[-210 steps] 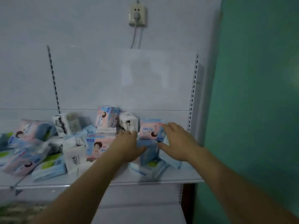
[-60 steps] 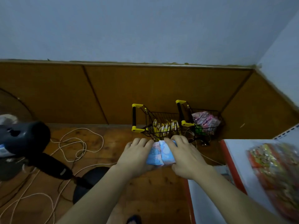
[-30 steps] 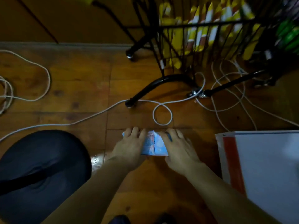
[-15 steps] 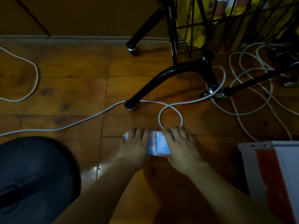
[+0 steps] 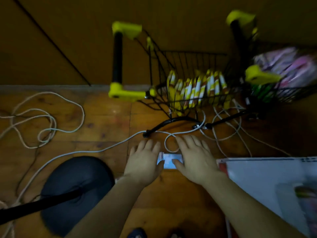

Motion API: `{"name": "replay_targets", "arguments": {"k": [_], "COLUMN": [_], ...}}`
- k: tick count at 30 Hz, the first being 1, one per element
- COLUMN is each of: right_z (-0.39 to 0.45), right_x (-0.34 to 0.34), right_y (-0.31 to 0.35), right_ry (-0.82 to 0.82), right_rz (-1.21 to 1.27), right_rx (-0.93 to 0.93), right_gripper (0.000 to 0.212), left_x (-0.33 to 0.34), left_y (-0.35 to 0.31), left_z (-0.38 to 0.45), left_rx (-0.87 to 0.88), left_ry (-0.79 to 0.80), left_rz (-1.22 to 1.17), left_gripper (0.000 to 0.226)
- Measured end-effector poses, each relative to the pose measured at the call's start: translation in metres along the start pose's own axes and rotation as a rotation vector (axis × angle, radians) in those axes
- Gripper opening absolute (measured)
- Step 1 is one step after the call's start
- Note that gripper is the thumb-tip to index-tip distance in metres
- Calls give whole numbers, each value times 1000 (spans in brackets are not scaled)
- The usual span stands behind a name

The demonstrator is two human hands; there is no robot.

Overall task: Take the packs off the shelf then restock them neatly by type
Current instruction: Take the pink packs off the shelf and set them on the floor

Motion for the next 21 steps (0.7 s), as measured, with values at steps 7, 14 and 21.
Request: {"name": "replay_targets", "arguments": {"k": [7,14,21], "right_z": [-108,-200,-305], "right_x": [-201,-371,-497], "right_y": [45,79,104], "right_ry": [-155,-271,-435], "right_rz": [-27,-84,-145], "right_rx": [-15,3,51], "right_gripper": [72,72,75], "left_x": [-201,-371,-506], "left_y": [-50,-86,-133], "left_z": [-107,-190,-279], "left_rx": [5,-21,23], "left_ry": [-194,-344,-536], "left_rz": [21,78,98], "left_gripper": [56,57,60]}}
Point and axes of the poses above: each hand's wrist, its own z-axis towards the middle knuckle, its own x-axis out of the palm, y = z × x, the point moved 1 cm from there along z, towards the middle knuckle, and after that the axes turned 11 degrees about y, right-handed, at the moved point
